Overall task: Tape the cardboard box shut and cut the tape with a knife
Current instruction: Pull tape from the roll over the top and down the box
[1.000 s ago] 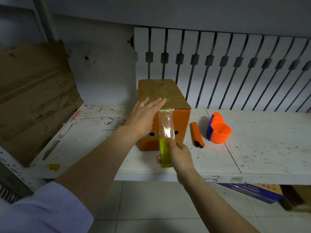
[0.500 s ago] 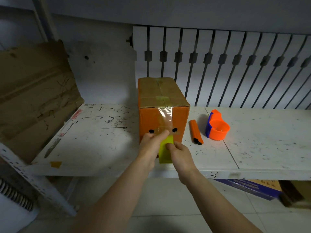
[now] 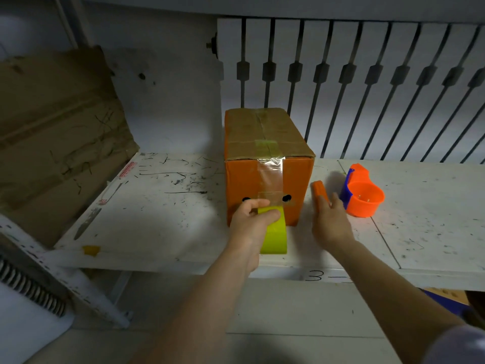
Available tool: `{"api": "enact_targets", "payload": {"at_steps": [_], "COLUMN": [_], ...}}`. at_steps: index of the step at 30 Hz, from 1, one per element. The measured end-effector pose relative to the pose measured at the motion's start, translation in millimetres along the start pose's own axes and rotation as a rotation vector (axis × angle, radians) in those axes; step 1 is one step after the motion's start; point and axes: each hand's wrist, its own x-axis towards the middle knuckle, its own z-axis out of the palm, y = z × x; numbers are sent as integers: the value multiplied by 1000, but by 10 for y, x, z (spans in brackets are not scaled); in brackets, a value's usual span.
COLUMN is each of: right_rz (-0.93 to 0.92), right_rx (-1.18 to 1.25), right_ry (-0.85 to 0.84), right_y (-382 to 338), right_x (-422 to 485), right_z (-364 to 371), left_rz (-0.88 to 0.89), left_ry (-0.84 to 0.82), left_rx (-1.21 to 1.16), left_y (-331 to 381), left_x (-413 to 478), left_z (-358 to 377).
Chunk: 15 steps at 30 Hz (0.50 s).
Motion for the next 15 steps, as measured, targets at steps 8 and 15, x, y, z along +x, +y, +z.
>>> {"api": "enact_targets", "payload": {"at_steps": [8, 15], "right_rz": [68, 201], "right_rx": [-205, -143], "right_ry": [-29, -163], "right_y": [-4, 44], "right_x": [156, 15], "right_z": [-39, -118], "left_rz": [5, 8], "left_ry": [-17, 16], "left_rx": [-8, 7], "left_y": [-35, -29], "left_x": [40, 17], "left_z": [-8, 4]}}
